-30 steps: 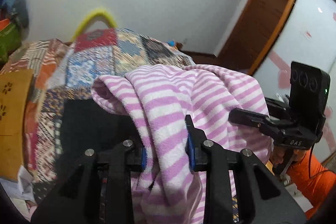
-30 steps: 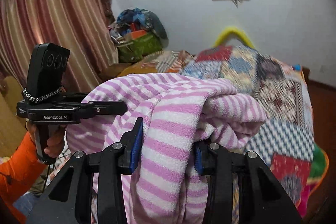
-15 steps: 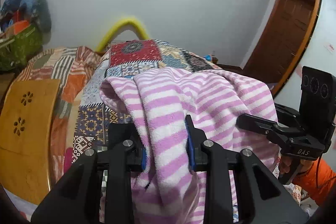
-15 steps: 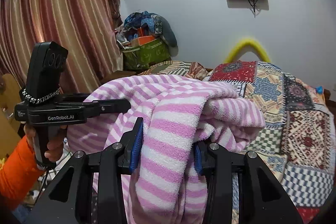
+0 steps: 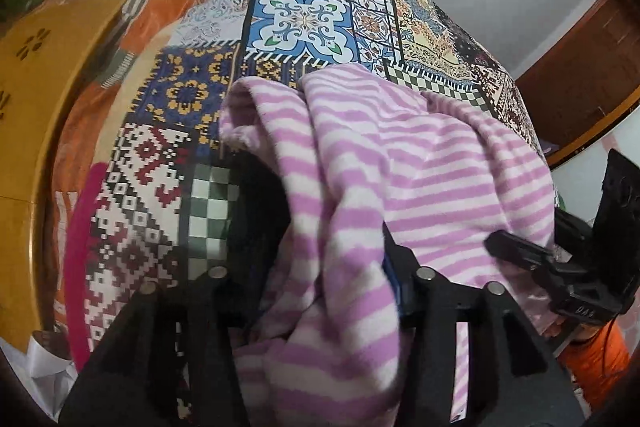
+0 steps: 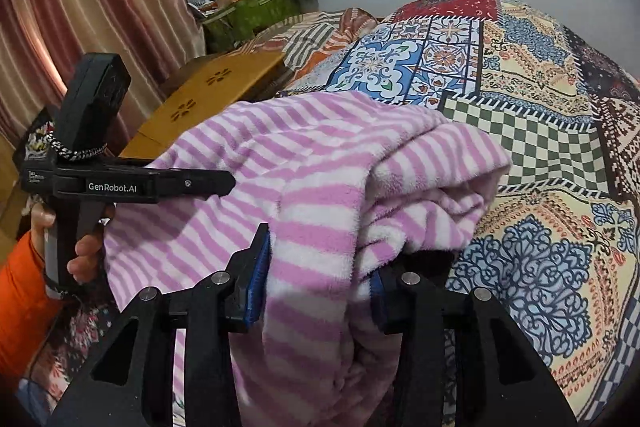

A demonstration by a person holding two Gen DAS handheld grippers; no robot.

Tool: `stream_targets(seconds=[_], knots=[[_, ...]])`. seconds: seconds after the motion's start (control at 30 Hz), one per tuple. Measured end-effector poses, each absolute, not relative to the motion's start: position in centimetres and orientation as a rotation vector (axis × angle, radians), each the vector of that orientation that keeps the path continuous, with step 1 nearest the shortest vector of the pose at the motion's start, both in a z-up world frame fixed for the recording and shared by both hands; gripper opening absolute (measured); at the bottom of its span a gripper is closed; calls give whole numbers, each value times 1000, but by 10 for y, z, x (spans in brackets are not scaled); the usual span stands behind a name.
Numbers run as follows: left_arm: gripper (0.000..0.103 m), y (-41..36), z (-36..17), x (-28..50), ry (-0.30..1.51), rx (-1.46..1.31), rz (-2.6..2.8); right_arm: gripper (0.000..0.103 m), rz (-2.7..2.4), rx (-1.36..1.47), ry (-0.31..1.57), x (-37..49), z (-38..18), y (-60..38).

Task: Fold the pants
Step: 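Lay the folded cloth on the quilt and open both grippers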

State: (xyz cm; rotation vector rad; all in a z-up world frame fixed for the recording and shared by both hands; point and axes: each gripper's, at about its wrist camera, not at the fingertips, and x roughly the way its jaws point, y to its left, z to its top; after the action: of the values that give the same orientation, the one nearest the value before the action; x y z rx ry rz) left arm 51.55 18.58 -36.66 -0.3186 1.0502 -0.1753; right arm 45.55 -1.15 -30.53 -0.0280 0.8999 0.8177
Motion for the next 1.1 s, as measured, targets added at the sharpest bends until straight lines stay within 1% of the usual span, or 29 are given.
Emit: stream_targets(seconds=[0.13,0.27,0.37,0.4,0.43,0.47,0.5,0.53,0.57,0.67,0.77,0.87,0.9,0.97,1.07,1.1], knots=[[57,198,-353,502,1040,-315,-144,42,811,-46,905,450,-298,-23],[57,208,-322,483,985,-286,-95,42,775,-97,861,438,-279,-36],[52,207,-296,470,903,-257,-84,42,763,-112,776,433,-261,-44],[46,206,-287,468,877,-260,-89,42,764,-115,748,430,-254,-44],[35,205,-279,467,854,-268,-100,42,769,-116,727,430,-247,-43],[29,202,-271,468,829,-286,-112,42,778,-107,713,432,-242,-40],[20,200,-269,472,824,-296,-118,42,790,-89,709,434,-238,-35],[13,195,-267,477,823,-303,-126,42,804,-67,711,437,-237,-29],[11,190,-269,483,829,-301,-129,42,819,-49,714,439,-238,-24],[10,176,-287,501,885,-267,-116,42,828,-32,743,448,-250,-4],[9,171,-327,520,999,-220,-57,41,777,-48,812,463,-277,3],[7,178,-363,531,1067,-192,-5,37,712,-69,906,479,-305,-8],[7,180,-374,535,1091,-213,-5,32,704,-66,935,481,-312,-13],[7,176,-378,536,1094,-190,6,30,718,-29,992,486,-327,-23],[7,165,-365,531,1077,-112,26,30,710,-35,990,481,-319,-27],[7,164,-357,525,1070,-116,27,32,709,-38,990,479,-314,-29]])
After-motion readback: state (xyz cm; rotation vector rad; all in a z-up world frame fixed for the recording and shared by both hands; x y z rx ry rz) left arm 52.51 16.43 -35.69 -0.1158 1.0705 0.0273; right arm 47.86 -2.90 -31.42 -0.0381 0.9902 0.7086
